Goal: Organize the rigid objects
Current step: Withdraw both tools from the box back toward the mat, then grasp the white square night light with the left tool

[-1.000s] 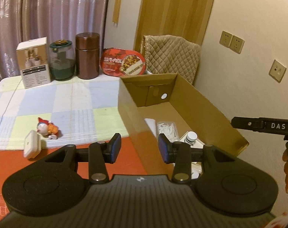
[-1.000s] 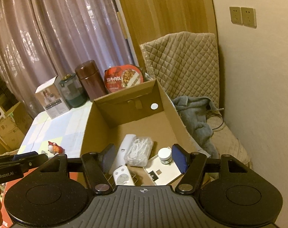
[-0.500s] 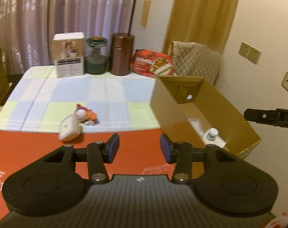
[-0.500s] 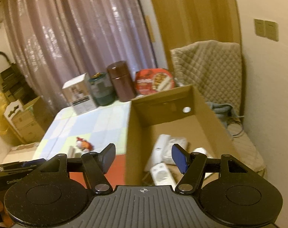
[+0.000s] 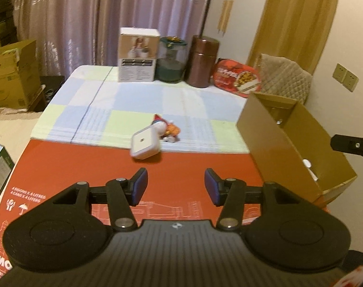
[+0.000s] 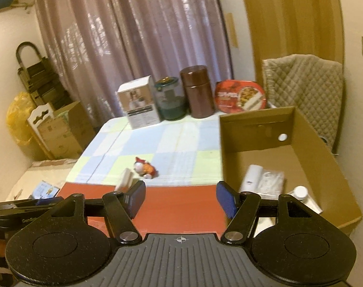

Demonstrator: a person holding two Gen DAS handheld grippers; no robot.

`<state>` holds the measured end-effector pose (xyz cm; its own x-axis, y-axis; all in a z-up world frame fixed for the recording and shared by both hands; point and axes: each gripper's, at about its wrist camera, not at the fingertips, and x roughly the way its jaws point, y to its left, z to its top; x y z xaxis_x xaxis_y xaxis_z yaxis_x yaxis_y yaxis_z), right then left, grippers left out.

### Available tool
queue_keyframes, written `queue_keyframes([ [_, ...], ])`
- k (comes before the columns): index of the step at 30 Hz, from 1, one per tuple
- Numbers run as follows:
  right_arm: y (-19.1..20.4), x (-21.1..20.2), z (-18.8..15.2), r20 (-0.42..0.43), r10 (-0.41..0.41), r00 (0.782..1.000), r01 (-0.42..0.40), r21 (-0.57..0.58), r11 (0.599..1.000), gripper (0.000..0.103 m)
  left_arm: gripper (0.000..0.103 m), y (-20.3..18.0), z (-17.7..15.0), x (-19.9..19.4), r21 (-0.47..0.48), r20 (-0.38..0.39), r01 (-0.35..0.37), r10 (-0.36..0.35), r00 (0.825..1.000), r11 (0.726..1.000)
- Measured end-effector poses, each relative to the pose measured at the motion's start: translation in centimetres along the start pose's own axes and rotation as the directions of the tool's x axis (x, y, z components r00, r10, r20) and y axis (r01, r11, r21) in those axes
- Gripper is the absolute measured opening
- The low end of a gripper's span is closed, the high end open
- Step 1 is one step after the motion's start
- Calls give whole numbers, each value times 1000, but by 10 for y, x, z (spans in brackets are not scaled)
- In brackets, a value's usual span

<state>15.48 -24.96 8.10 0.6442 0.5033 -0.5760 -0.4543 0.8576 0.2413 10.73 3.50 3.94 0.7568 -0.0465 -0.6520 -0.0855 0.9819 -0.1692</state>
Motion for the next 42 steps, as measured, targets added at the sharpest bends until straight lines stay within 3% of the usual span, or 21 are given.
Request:
queue_keyframes([
  [17, 37, 63, -11, -75, 34, 997, -39, -62, 997, 63, 52, 33, 3, 39, -29, -35, -7, 6, 999, 1000],
  [32, 35, 160, -25, -140, 30, 990, -37, -44, 998, 63, 56, 69, 6, 119, -88, -72, 15, -21, 997, 996],
  [42, 21, 221, -20, -160, 16, 987, -18, -8, 1000, 63, 56, 90, 22, 172, -192, -54, 103, -115, 992, 976],
])
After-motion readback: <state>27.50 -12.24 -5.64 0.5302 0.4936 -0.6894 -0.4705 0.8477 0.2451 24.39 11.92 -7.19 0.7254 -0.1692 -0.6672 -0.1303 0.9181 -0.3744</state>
